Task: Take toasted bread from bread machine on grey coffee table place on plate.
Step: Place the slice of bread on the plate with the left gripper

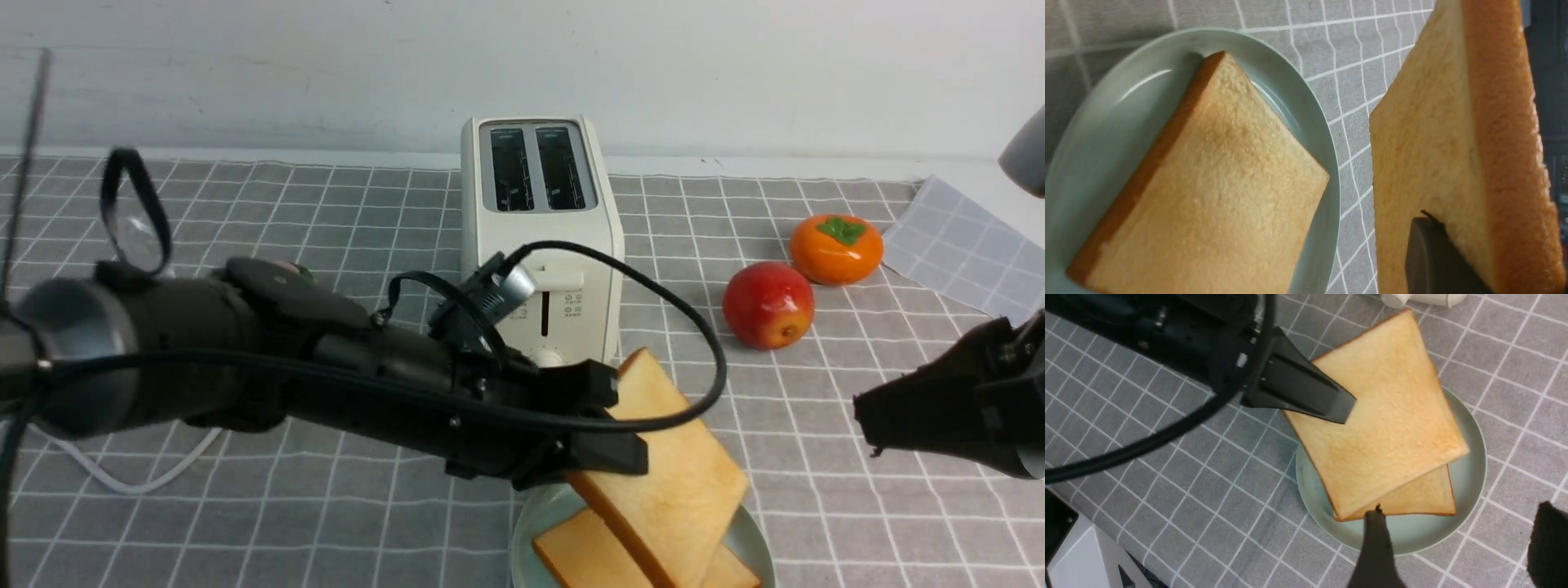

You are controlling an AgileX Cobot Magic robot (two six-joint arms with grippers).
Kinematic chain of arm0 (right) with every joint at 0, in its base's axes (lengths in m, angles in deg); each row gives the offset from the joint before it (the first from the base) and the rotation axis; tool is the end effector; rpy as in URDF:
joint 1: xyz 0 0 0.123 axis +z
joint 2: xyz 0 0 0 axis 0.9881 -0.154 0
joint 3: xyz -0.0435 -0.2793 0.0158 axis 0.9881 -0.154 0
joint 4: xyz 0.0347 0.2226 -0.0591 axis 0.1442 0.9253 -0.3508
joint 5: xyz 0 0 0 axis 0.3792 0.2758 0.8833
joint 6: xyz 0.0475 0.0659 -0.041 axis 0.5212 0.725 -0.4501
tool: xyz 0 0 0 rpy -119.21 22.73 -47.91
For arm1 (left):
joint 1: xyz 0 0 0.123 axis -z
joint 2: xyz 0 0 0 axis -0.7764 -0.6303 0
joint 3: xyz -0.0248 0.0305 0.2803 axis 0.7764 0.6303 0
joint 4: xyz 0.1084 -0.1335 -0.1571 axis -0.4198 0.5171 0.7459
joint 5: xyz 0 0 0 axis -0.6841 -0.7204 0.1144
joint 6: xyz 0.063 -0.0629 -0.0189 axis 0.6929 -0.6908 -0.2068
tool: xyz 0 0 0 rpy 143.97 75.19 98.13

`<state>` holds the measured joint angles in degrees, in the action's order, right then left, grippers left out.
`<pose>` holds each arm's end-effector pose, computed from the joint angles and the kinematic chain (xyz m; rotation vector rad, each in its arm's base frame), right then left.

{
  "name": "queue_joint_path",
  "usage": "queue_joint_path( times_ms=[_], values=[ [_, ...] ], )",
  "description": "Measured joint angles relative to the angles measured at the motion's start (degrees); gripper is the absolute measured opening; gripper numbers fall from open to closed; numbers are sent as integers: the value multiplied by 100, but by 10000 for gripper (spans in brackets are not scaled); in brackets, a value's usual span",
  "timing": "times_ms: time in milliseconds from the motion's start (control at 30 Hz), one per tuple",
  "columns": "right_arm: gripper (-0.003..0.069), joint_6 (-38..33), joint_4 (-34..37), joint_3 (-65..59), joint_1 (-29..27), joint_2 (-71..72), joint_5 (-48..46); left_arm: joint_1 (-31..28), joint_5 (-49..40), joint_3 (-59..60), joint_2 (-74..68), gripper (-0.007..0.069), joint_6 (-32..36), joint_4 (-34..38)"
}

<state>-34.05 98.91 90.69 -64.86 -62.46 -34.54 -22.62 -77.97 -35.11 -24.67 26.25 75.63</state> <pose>0.1472 0.0819 0.3729 -0.5688 2.3517 0.6276 0.2621 -0.2093 0.2253 0.1138 2.5184 -1.4056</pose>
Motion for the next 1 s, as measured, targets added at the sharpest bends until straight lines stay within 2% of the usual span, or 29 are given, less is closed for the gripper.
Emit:
queue_joint_path(
  times_ms=[67, 133, 367, 467, 567, 600, 633, 667, 700, 767, 867, 900, 1000],
  values=[
    [472, 0, 0, 0, 0, 0, -41, 0, 14, 0, -293, 109, 370, 290],
    [472, 0, 0, 0, 0, 0, -97, 0, 47, 0, -464, 109, 456, 375],
    [472, 0, -55, 0, 0, 0, -198, 0, 64, 5, -750, 127, 365, 165],
    [472, 0, -55, 0, 0, 0, -198, 0, 46, -1, -750, 192, 363, 66],
    [447, 0, -55, 0, 0, 0, -178, 0, -12, -76, -750, 380, 252, -107],
    [443, 0, -55, 0, 0, 0, -170, 0, -19, -99, -742, 392, 235, -131],
    [412, 0, -55, 0, 0, 0, -152, 0, -19, -199, -716, 490, 98, -342],
    [382, 0, -55, 0, 0, 0, -127, 0, -14, -293, -684, 549, -34, -545],
    [335, 0, -55, 0, 0, 0, -109, -7, 3, -407, -637, 598, -261, -864],
    [246, 0, -55, 0, 0, 0, -87, -51, -7, -684, -522, 647, -771, -1506],
    [70, -20, -55, 0, 0, 0, -45, -250, -218, -1142, -381, 661, -2266, -3035],
    [32, -31, -55, 0, 0, 0, -30, -343, -359, -1306, -353, 659, -2879, -3651],
    [-18, -57, -55, 0, 0, 0, -4, -533, -882, -1653, -292, 636, -4181, -5163]
  ],
)
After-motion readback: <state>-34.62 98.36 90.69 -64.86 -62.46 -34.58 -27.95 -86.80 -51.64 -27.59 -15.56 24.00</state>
